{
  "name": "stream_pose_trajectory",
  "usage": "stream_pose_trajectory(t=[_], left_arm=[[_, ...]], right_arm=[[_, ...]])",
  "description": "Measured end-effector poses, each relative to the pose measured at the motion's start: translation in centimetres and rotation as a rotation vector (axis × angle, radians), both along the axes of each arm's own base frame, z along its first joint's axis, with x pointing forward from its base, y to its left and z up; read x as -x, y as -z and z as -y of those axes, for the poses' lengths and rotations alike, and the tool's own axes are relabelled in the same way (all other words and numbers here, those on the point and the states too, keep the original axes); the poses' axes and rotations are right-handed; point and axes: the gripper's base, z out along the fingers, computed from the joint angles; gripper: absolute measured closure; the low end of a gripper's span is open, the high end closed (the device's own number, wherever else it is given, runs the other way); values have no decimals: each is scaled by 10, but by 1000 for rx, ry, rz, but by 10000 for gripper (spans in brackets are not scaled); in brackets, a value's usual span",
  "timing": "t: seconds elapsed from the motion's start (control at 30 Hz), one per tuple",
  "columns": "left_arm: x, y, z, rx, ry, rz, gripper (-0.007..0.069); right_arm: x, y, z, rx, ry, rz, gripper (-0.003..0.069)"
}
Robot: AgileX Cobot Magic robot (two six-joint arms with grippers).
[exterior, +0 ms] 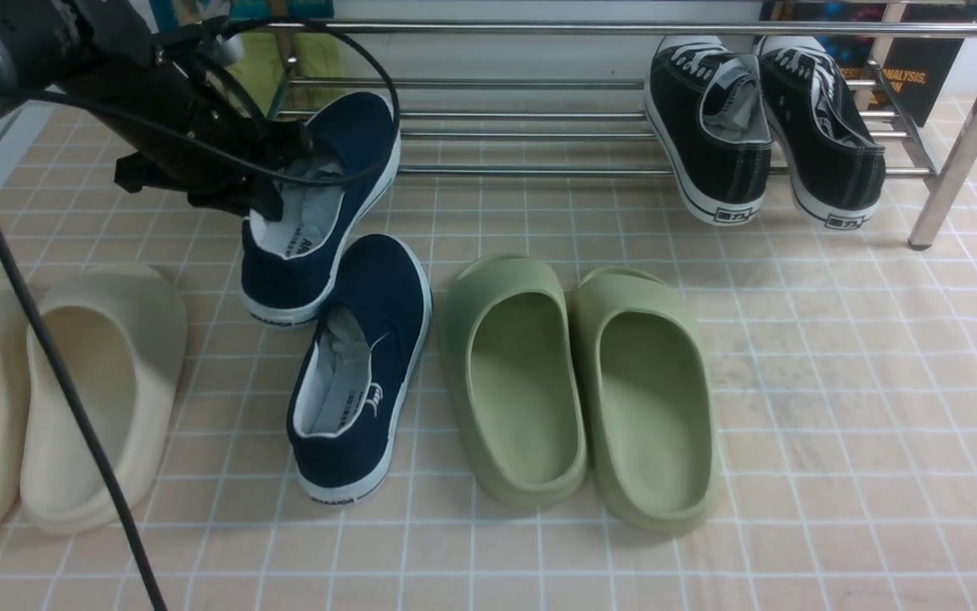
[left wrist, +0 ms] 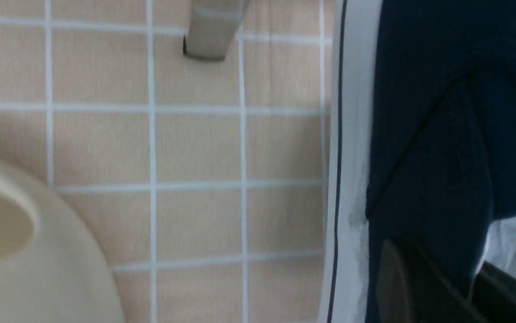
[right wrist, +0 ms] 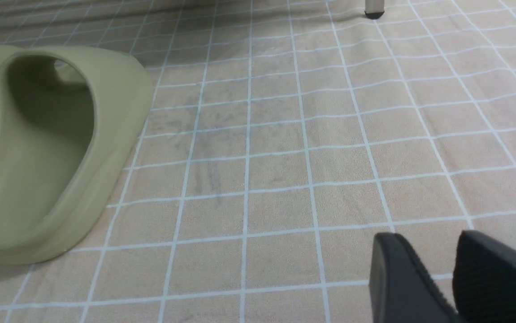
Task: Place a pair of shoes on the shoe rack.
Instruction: Use the left arm to put a shoe into the shoe rack
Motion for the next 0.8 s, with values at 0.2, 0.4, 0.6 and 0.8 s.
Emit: stream_pose_trajectory(t=[0.2, 0.4, 0.6, 0.8], left_arm=[[-9, -7, 20, -33, 26, 79, 587], [-19, -10, 49, -69, 29, 243, 585], [-30, -6, 45, -76, -60, 312, 580], [-39, 2, 45, -68, -75, 374, 531]], right_arm=[[0, 0, 0, 2, 0, 0, 449], [0, 0, 0, 2, 0, 0, 442], [0, 0, 0, 1, 0, 0, 433], [0, 0, 0, 0, 0, 0, 429]])
